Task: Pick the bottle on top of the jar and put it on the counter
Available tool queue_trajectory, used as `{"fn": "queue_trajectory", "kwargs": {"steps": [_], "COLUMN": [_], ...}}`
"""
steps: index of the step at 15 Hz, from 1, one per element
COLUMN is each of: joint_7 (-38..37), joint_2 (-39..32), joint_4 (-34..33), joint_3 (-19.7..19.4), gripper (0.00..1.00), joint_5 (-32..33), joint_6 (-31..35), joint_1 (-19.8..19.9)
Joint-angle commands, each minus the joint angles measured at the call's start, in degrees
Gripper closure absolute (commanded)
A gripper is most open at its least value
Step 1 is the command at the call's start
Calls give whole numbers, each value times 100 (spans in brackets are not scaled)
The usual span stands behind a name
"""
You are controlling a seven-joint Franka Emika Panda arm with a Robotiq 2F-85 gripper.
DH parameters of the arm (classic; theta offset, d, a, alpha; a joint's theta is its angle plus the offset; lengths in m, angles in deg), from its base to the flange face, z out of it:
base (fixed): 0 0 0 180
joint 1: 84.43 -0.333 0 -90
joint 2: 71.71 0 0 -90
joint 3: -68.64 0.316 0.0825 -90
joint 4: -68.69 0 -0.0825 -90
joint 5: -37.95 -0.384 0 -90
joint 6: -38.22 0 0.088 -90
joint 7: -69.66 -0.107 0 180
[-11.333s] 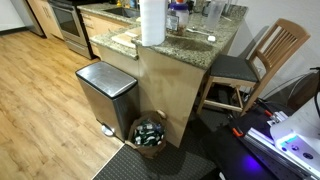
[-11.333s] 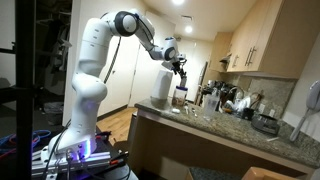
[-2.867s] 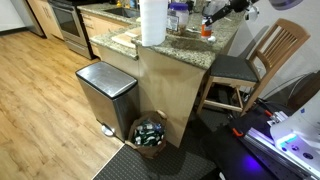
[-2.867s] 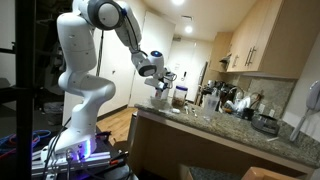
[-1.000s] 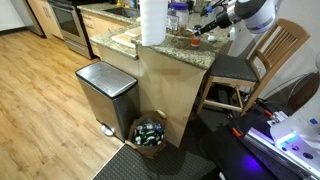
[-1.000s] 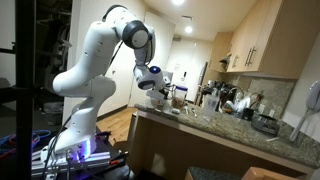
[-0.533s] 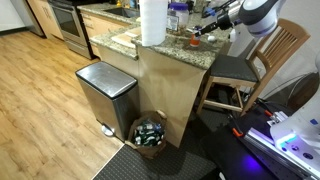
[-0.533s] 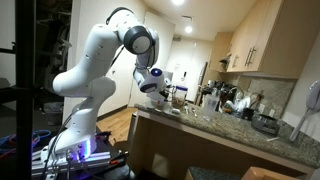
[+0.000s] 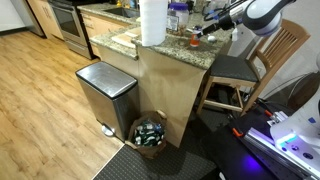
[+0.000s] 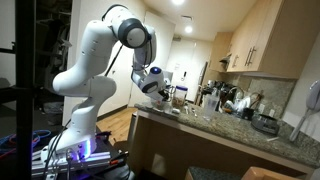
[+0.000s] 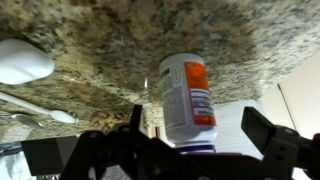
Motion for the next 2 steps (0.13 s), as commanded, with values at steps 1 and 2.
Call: {"fn": "queue_trajectory", "kwargs": {"steps": [1, 2], "joint_7": [-189, -367], "joint_2": [-222, -460], "joint_4": [8, 15], "joint_3": [119, 242], "gripper": [0, 0], "joint_5": [-12, -13], "joint_6": [5, 5], "joint_1": [148, 287]}}
